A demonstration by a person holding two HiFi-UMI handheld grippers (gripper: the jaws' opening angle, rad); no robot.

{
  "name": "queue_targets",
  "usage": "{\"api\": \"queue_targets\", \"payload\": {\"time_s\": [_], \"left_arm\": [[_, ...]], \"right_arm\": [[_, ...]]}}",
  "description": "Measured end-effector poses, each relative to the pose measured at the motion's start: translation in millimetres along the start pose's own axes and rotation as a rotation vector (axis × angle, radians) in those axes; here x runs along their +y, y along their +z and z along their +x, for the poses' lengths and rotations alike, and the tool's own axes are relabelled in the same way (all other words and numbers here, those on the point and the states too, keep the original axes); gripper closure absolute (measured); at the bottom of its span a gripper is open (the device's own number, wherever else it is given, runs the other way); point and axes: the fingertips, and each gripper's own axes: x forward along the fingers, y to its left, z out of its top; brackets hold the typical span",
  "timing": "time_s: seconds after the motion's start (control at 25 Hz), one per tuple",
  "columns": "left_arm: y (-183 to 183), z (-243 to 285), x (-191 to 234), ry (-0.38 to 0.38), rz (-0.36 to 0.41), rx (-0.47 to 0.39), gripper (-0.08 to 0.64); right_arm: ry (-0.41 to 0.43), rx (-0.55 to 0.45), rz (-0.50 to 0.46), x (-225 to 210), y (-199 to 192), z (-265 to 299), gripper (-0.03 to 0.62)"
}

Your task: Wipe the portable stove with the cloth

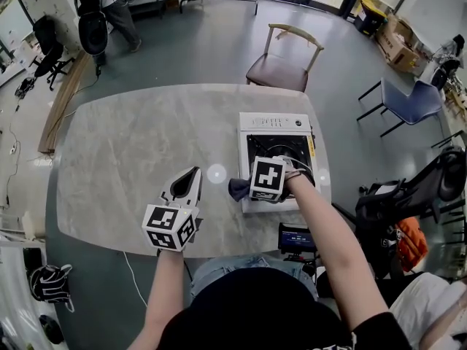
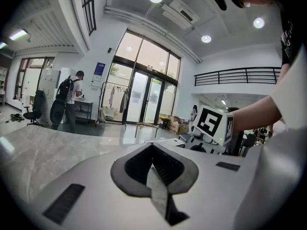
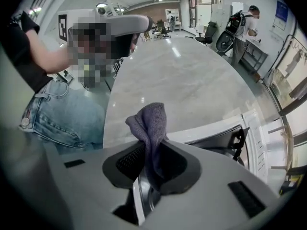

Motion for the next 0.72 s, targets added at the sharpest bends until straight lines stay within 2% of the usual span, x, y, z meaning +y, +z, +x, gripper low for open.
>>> {"api": "queue_targets", "payload": {"time_s": [0.16, 0.36, 0.52, 0.72], "left_arm": [[-1.3, 4.5, 4.0, -0.013, -0.006, 0.0, 0.549], [-3.1, 11.6, 11.8, -0.033, -0.023, 0.004, 0.549], [-5.7, 16.1, 20.1, -0.051, -0.036, 0.011, 0.549], [-10.8, 17.8, 33.4, -0.065, -0.055, 0.024, 0.549]], "right_arm": [[0.01, -0.084, 0.113, -10.4, 6.5, -9.7, 0.499], [-0.016, -0.218, 0.238, -34.4, 26.1, -43.8, 0.499], [-0.072, -0.339, 0.348, -67.8, 41.5, -76.3, 0.499], [-0.176, -0.487, 0.562, -121.6, 46.4, -105.5, 0.499]]}}
